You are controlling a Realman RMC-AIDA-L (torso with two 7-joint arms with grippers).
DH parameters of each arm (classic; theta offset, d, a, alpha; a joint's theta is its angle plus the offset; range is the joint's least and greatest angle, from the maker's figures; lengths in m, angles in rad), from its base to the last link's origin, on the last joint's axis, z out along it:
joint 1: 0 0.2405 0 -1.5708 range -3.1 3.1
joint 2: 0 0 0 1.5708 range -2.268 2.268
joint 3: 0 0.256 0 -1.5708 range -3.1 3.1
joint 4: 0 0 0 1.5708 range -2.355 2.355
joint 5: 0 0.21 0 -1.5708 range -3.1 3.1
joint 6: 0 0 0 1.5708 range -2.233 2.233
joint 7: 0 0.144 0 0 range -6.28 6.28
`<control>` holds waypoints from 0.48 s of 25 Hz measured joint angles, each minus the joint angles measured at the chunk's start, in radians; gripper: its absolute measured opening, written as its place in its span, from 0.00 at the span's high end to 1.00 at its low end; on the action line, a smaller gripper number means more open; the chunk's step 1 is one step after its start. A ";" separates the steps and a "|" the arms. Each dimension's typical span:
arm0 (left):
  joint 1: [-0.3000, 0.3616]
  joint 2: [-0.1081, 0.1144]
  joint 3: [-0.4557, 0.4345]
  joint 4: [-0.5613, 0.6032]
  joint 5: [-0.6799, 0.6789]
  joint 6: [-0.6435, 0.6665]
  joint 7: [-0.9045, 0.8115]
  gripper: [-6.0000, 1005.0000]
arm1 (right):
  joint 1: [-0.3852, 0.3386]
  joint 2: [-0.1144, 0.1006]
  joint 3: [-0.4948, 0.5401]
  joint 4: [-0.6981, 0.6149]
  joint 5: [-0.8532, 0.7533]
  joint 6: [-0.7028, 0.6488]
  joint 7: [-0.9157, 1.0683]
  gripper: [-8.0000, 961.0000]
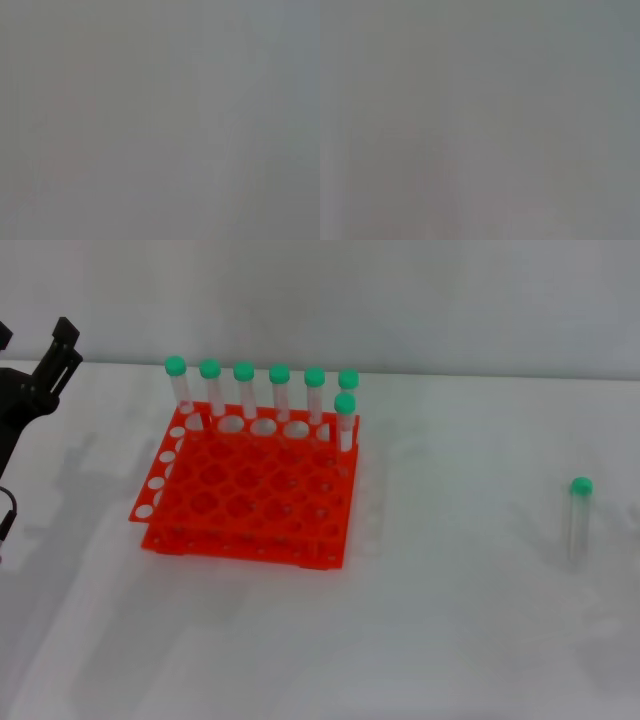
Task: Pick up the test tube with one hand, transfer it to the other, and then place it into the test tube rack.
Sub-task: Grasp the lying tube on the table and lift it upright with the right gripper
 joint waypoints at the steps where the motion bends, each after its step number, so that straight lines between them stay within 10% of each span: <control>1: 0.001 0.000 0.000 0.000 0.000 0.000 0.000 0.11 | 0.000 0.000 -0.012 -0.018 -0.002 0.000 0.021 0.11; 12: 0.028 0.002 0.000 -0.005 0.000 0.000 -0.002 0.11 | 0.009 -0.012 -0.092 -0.454 -0.219 -0.104 0.553 0.11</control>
